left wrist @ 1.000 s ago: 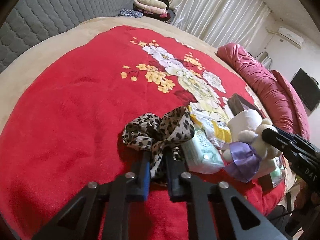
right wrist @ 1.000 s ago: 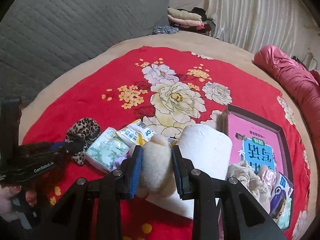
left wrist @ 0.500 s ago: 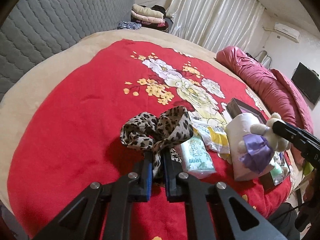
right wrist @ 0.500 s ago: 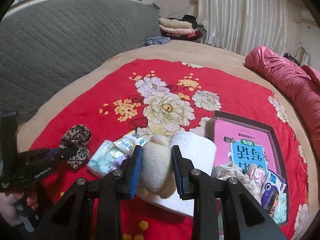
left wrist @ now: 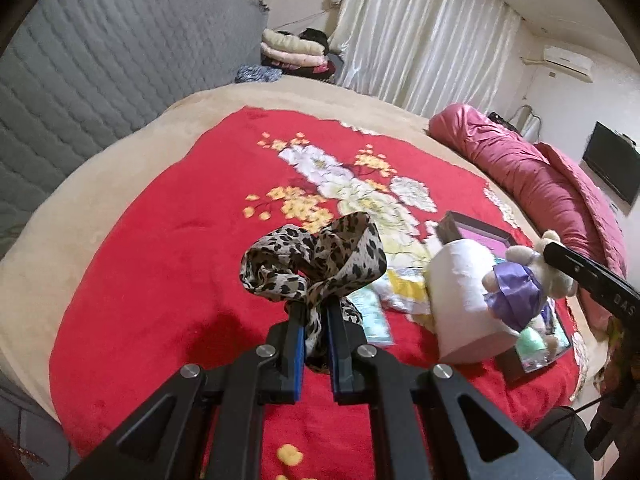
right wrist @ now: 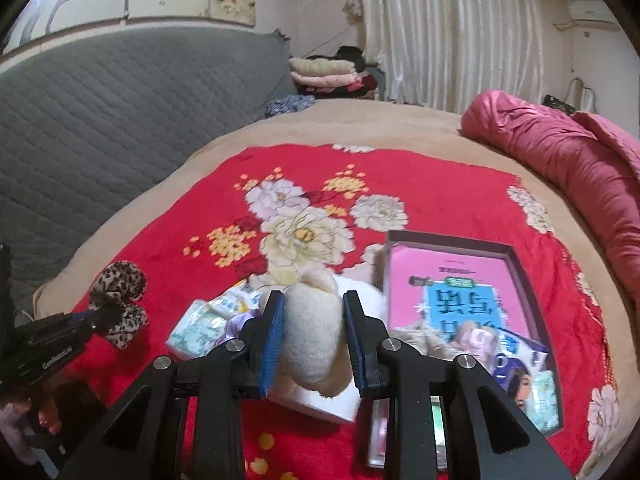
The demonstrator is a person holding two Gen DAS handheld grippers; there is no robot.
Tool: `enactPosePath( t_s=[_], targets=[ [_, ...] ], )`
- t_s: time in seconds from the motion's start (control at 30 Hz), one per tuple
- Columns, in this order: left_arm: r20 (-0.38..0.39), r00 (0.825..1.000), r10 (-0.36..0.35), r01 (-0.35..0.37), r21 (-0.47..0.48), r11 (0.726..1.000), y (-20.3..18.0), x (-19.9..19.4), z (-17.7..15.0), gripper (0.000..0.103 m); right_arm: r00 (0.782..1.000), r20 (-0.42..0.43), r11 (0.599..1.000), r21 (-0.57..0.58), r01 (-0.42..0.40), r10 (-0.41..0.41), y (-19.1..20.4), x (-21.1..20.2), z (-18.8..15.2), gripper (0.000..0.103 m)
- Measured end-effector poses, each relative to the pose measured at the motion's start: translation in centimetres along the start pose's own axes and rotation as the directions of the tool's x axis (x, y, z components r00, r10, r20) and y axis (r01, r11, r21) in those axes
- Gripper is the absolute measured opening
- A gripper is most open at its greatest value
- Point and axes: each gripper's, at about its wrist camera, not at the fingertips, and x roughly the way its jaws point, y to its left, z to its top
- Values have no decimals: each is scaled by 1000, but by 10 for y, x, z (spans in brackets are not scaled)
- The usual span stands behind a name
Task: Organize soft objects
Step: 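Carry the scrunchie with the left tool while the right tool carries the bear to the tray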
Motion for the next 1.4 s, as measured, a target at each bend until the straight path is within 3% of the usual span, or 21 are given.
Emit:
enactPosePath(
  t_s=[0.57, 0.73, 0.93, 1.13, 1.4],
  targets=[
    [-5, 992, -126, 126, 169, 978, -103, -26, 12, 10, 979, 91, 957, 247, 155, -182, -113, -58, -20, 30],
    [-25, 984, -174, 175, 246, 953, -146, -26, 11, 10, 960, 98, 940, 251, 232, -263, -136, -71, -30, 30],
    [-67, 974, -215, 225, 329, 917, -192, -20, 9, 10, 948, 76, 903, 336, 266, -308, -167, -76, -47, 30],
    [-125, 968, -218, 250, 386, 888, -231, -1, 7, 10, 931, 49, 859, 405, 312, -361, -190, -78, -60, 30],
    [-185, 962, -203, 265, 423, 866, -267, 32, 8, 10, 923, 52, 830, 458, 318, -382, -208, -84, -74, 31]
  ],
)
